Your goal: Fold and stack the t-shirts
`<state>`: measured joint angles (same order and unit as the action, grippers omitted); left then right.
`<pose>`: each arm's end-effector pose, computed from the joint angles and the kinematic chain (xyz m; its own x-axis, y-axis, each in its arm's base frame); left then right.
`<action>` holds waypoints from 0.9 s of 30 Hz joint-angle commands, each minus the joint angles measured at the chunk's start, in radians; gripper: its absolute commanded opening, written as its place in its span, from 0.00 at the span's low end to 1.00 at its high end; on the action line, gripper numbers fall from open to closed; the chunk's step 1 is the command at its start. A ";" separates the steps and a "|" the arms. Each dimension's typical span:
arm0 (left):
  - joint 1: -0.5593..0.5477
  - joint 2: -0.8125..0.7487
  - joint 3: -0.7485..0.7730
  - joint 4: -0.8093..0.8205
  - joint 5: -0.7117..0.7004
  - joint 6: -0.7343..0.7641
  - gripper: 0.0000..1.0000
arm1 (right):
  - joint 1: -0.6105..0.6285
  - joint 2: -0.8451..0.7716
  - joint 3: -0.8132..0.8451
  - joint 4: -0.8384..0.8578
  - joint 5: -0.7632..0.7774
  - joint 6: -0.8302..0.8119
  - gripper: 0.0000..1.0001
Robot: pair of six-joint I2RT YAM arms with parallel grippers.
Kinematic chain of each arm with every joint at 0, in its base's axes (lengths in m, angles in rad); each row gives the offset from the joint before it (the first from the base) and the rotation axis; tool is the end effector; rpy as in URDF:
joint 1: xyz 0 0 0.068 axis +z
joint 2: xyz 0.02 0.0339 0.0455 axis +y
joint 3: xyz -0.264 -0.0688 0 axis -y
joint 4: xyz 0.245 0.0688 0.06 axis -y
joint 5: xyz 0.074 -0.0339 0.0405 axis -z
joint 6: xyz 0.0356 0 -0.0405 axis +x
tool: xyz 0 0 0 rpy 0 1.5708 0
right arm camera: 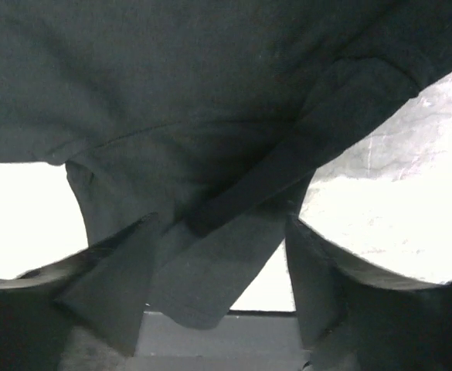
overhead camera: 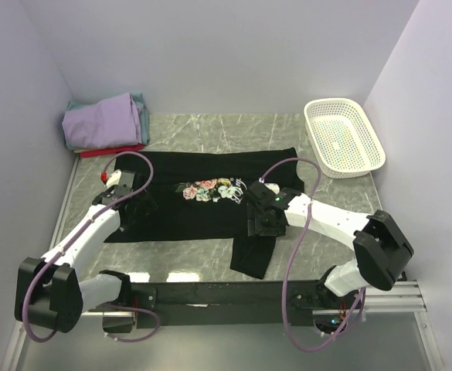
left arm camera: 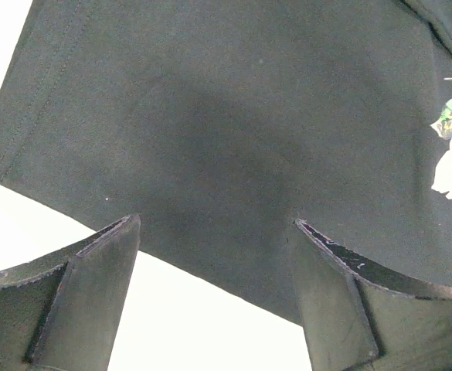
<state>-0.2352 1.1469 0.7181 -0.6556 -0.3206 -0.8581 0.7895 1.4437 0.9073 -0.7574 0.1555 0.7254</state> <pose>0.2064 -0.0379 0.2116 -0.6211 -0.5895 -0.5164 -0.5995 0.7818 -0.1715 0.1853 0.1790 0.1967 -0.9524 -0.0295 -0.3034 -0.0531 0.9961 0.0700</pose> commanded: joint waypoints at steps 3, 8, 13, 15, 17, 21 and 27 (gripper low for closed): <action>-0.003 0.004 0.007 -0.007 -0.029 -0.016 0.83 | 0.013 0.009 0.021 0.024 0.087 0.072 0.47; -0.003 0.034 0.006 -0.006 -0.038 -0.021 0.85 | 0.016 0.006 0.010 0.027 0.084 0.078 0.00; -0.003 0.051 0.014 -0.015 -0.043 -0.021 0.86 | 0.017 -0.043 -0.010 0.004 0.104 0.089 0.00; -0.003 0.050 0.014 -0.016 -0.044 -0.021 0.86 | 0.017 -0.068 -0.018 -0.003 0.096 0.091 0.00; -0.003 0.043 0.014 -0.019 -0.048 -0.024 0.86 | 0.017 -0.088 -0.036 -0.013 0.101 0.100 0.00; -0.003 0.040 0.015 -0.018 -0.043 -0.019 0.86 | 0.017 -0.169 -0.090 -0.055 0.104 0.120 0.00; -0.003 0.054 0.023 -0.018 -0.034 -0.015 0.86 | 0.020 -0.339 -0.149 -0.258 0.105 0.230 0.00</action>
<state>-0.2352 1.2018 0.7181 -0.6716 -0.3416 -0.8619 0.8009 1.2240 0.7929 -0.8528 0.2276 0.8532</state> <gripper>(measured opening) 0.859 0.007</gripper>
